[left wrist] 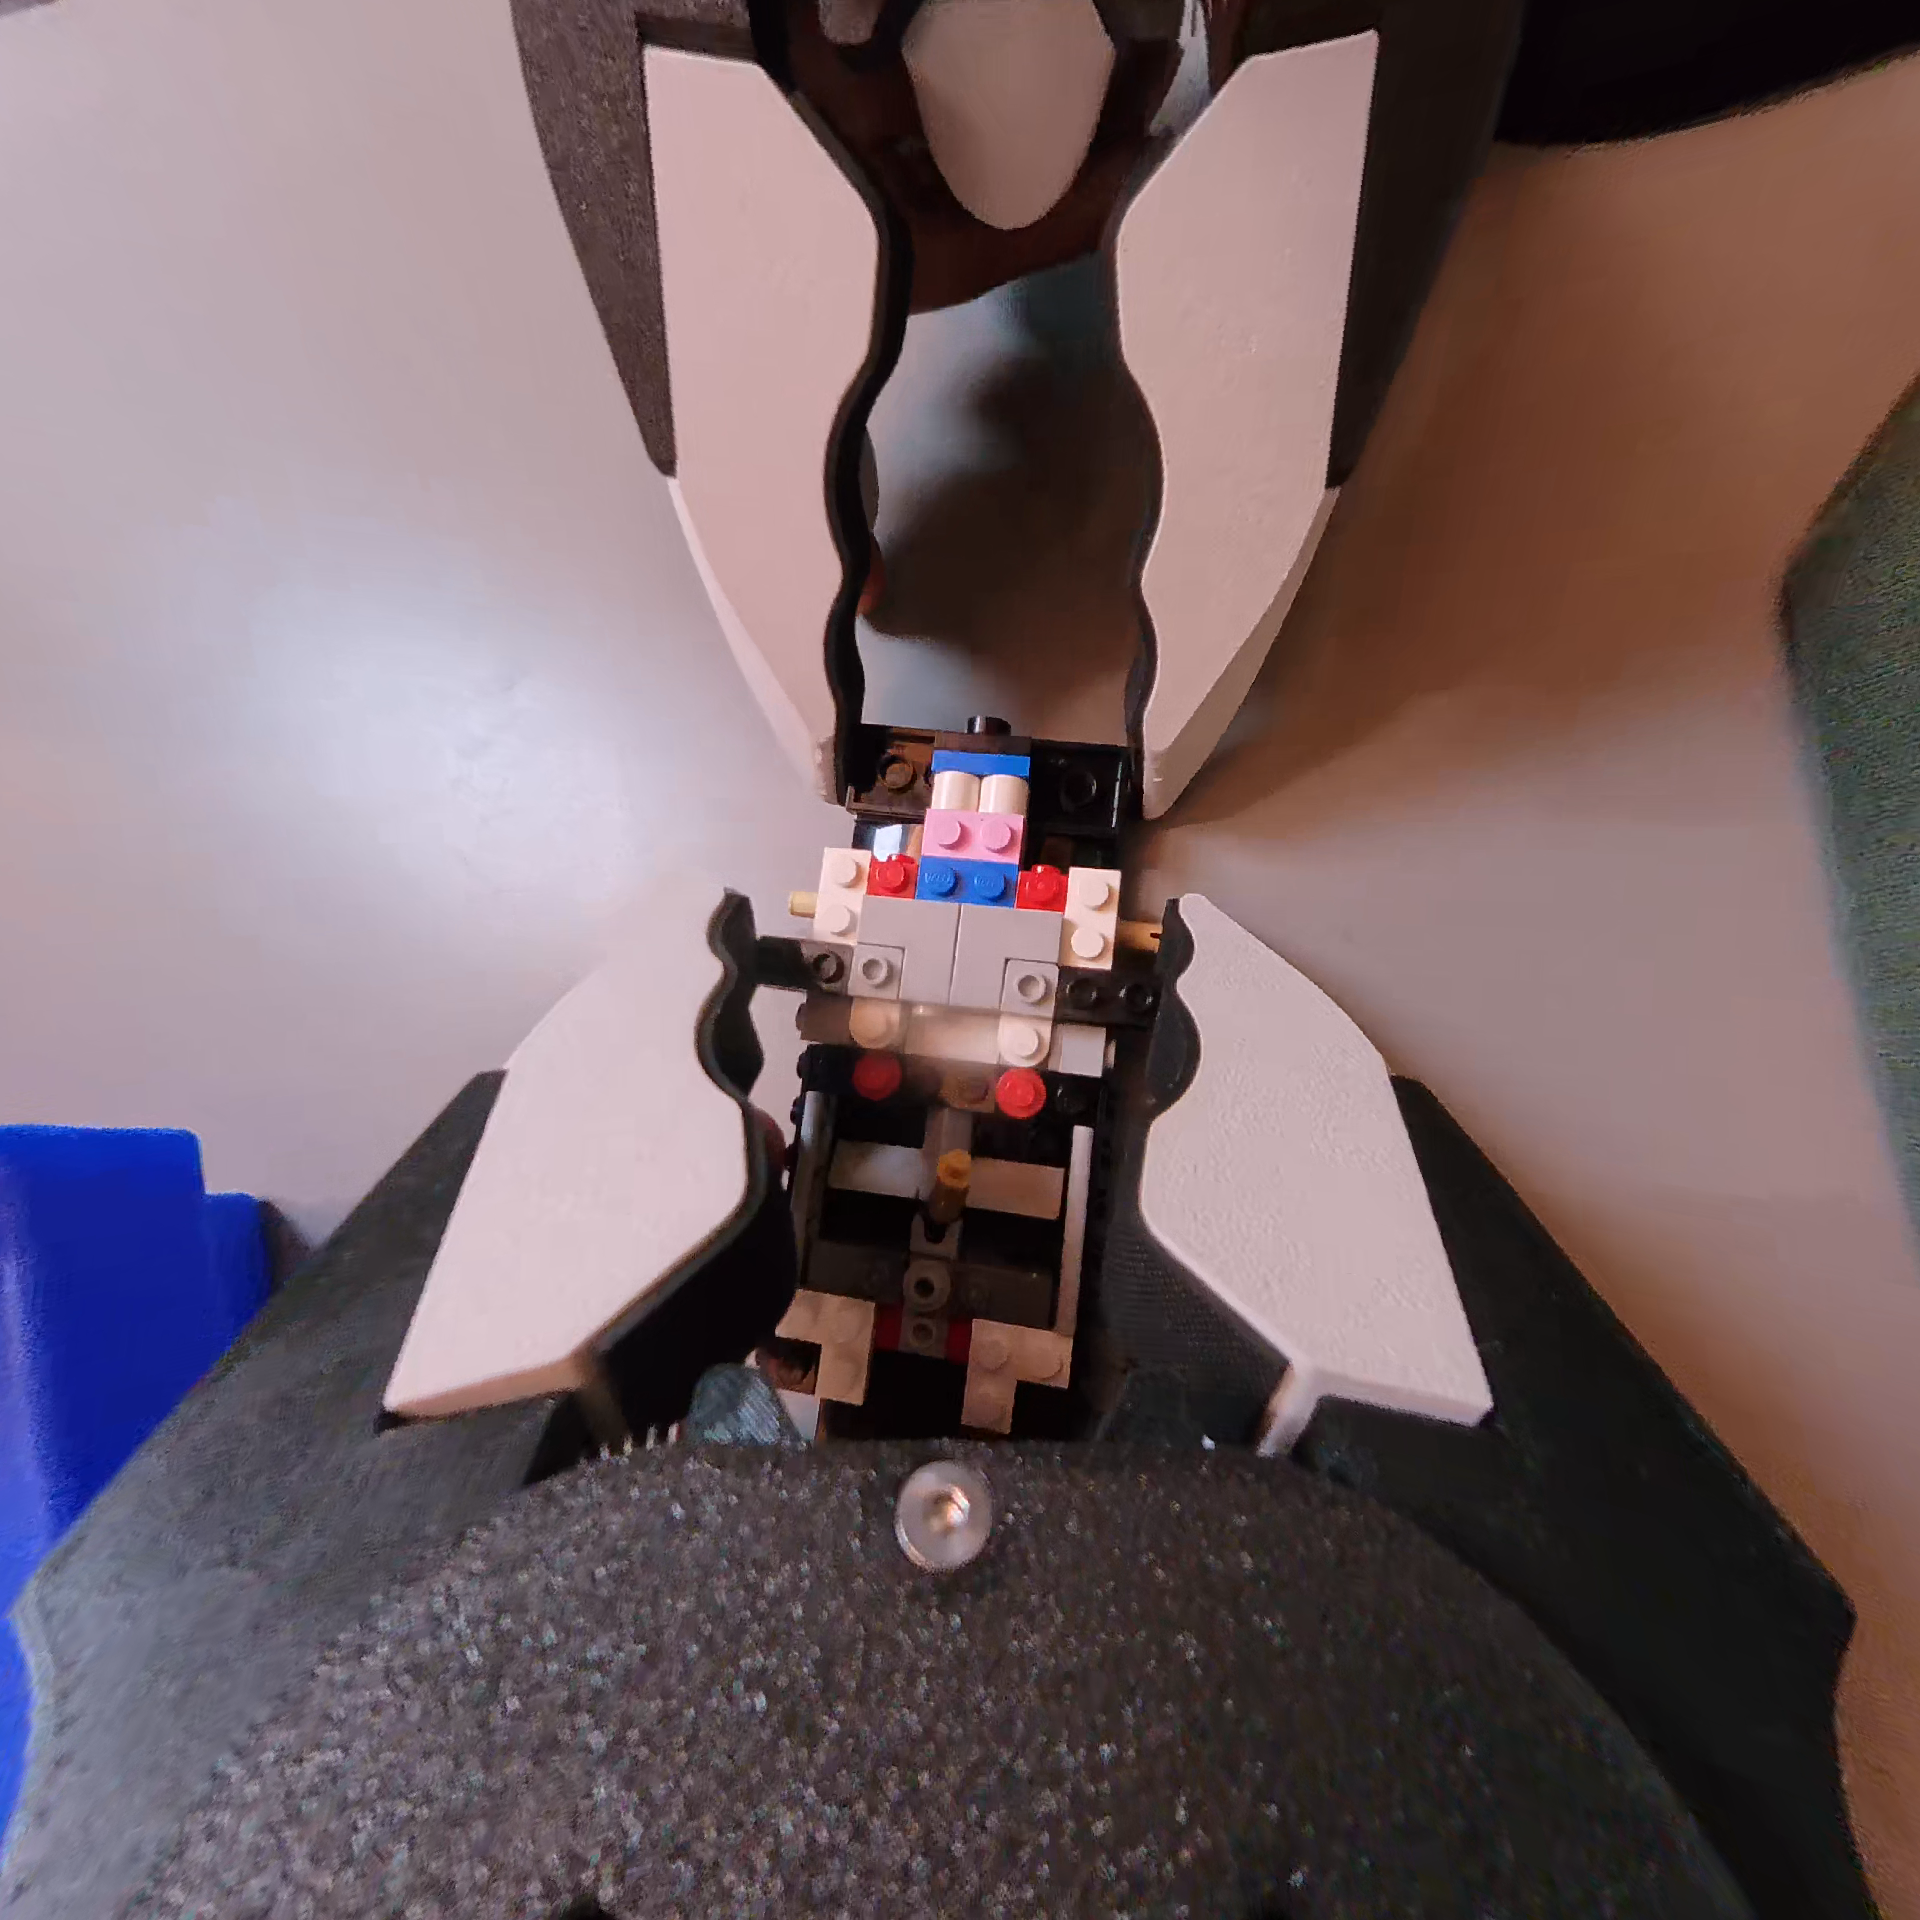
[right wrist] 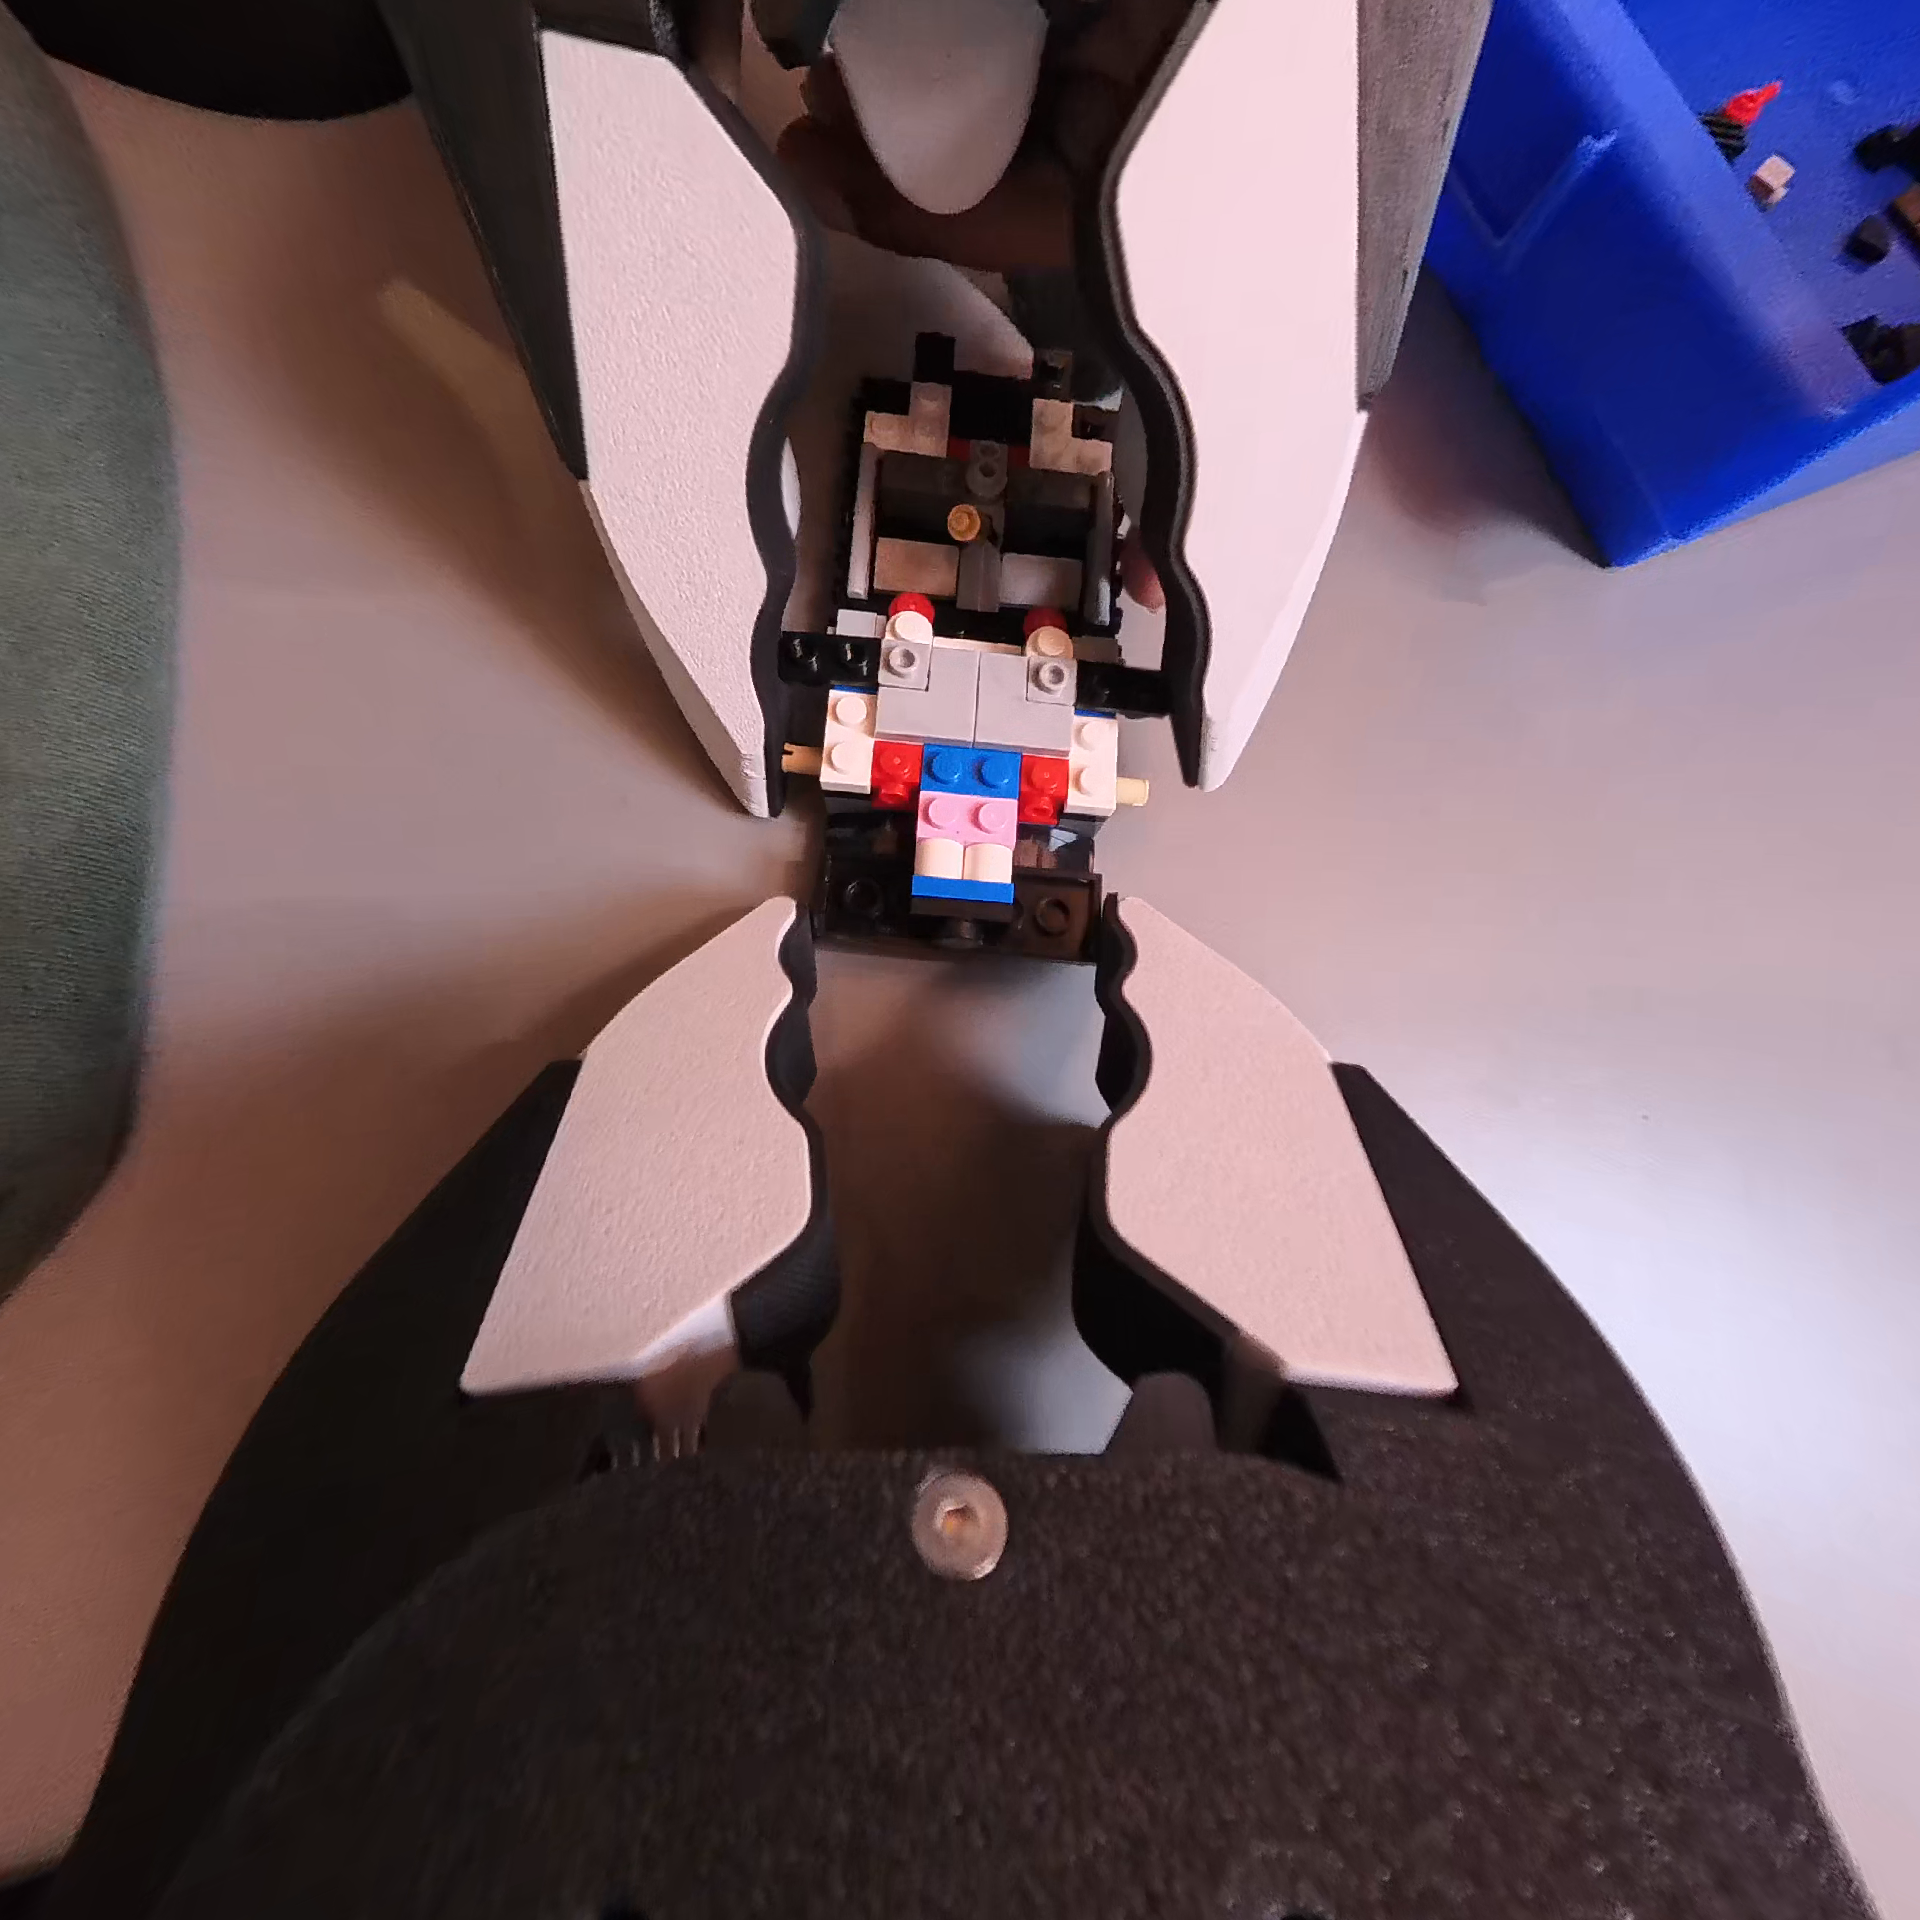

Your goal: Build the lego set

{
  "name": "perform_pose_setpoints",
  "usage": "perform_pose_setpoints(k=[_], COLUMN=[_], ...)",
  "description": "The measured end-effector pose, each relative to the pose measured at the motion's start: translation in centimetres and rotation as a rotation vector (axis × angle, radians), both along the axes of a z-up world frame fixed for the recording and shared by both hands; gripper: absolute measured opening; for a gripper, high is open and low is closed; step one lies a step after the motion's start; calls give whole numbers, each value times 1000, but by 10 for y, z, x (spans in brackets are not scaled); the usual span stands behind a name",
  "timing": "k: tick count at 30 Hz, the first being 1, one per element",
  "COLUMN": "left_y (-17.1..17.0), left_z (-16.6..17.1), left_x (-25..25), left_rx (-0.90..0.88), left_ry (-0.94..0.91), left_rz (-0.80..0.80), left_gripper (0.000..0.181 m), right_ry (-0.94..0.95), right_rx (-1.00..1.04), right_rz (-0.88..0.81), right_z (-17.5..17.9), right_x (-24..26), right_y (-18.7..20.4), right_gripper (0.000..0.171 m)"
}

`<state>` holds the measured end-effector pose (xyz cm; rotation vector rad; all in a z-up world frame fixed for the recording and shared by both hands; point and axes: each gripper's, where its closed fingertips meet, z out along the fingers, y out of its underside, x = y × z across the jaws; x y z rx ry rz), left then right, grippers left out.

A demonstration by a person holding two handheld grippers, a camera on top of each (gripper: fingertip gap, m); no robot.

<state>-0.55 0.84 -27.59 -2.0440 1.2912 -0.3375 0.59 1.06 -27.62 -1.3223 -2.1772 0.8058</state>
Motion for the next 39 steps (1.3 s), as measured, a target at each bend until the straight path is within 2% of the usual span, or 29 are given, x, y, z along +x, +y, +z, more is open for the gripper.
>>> perform_pose_setpoints(k=[7, 10, 12, 25, 31, 39], left_y=[-3, 1, 4, 8, 10, 10], left_z=[-1, -2, -1, 0, 1, 2], left_x=[3, -18, -24, -21, -20, -15], left_rx=[-17, -35, -32, 6, 34, 40], left_ry=[-12, 13, 0, -29, -23, -27], left_rz=[-19, 36, 53, 40, 37, 40], left_gripper=[74, 73, 73, 73, 73, 73], right_ry=[-26, -50, -49, -58, -60, 30], right_rx=[-16, -27, -85, -15, -9, -82], right_rz=[21, -50, -53, -83, -128, -170], right_z=[0, -1, 2, -1, 0, 28], right_x=[6, 20, 24, 26, 30, 35], right_y=[-2, 21, 22, 29, 41, 50], right_gripper=[52, 52, 52, 53, 64, 69])
